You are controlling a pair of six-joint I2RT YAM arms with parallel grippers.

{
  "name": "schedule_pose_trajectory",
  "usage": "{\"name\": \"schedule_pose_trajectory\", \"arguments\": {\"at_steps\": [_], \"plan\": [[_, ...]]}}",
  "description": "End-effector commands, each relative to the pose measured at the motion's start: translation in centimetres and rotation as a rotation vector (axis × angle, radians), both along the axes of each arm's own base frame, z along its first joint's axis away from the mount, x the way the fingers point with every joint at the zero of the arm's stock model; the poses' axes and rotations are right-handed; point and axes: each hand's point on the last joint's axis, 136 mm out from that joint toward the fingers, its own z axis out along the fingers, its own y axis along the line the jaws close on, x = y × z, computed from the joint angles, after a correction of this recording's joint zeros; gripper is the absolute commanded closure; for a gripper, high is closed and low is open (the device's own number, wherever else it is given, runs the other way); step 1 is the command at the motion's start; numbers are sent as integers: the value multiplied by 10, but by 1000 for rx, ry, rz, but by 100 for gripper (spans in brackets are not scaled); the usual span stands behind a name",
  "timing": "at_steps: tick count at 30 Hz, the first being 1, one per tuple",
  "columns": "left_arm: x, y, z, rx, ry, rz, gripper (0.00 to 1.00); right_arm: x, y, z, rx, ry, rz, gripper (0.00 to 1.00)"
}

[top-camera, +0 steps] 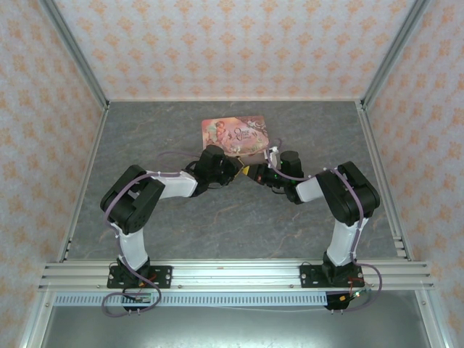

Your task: Unlock a padlock with a key

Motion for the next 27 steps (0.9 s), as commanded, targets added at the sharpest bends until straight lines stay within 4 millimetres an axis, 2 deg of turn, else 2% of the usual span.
{"name": "schedule_pose_trajectory", "arguments": {"at_steps": [1,4,9,16,21,25,27], "plan": [[6,-1,-1,5,0,29,86,2,10,20,34,-74,39,97],[5,1,2,5,-3,32,90,2,7,22,13,-88,27,85],[4,1,7,6,-6,32,95,-1,-2,21,-64,-115,5,72],[2,2,20,-3,5,32,98,-11,-35,22,-315,-214,-43,61],[-1,3,32,-9,38,24,100,-21,-53,51,-470,-397,-69,59],[-5,9,36,-11,77,49,100,-35,-43,80,-659,-647,-5,57],[-6,10,38,-25,92,57,100,-40,-36,86,-734,-759,40,57]]}}
